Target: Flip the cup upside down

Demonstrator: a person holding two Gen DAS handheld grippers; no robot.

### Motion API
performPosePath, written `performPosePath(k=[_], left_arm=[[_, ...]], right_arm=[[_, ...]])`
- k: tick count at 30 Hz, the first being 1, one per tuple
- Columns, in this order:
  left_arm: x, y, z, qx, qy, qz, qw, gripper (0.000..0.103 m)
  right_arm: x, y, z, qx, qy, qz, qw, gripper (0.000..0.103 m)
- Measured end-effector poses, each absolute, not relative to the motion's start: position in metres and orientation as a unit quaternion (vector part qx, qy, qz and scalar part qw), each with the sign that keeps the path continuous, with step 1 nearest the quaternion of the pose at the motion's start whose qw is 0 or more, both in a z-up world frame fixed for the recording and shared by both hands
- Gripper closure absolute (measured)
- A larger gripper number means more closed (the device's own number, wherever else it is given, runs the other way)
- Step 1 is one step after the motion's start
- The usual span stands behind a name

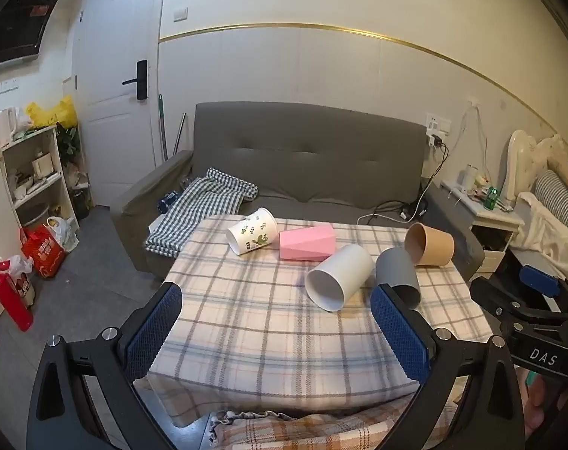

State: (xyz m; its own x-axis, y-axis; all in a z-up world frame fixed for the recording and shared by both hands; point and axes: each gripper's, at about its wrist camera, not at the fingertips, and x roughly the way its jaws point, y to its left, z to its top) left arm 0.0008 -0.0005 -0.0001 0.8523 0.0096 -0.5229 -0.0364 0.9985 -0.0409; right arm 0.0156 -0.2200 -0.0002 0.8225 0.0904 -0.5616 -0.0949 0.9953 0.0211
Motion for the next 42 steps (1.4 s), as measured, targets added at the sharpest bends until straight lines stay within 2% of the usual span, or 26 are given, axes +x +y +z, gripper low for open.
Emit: performPosePath(k=[42], left_arm=[[-0.0024, 0.0012, -0.0016, -0.032, 0.27, 0.01, 0.962, 0.0]], right_arm=[[0.0152, -0.2169, 0.0009, -0.005, 0.3, 0.051, 0.952, 0.0]])
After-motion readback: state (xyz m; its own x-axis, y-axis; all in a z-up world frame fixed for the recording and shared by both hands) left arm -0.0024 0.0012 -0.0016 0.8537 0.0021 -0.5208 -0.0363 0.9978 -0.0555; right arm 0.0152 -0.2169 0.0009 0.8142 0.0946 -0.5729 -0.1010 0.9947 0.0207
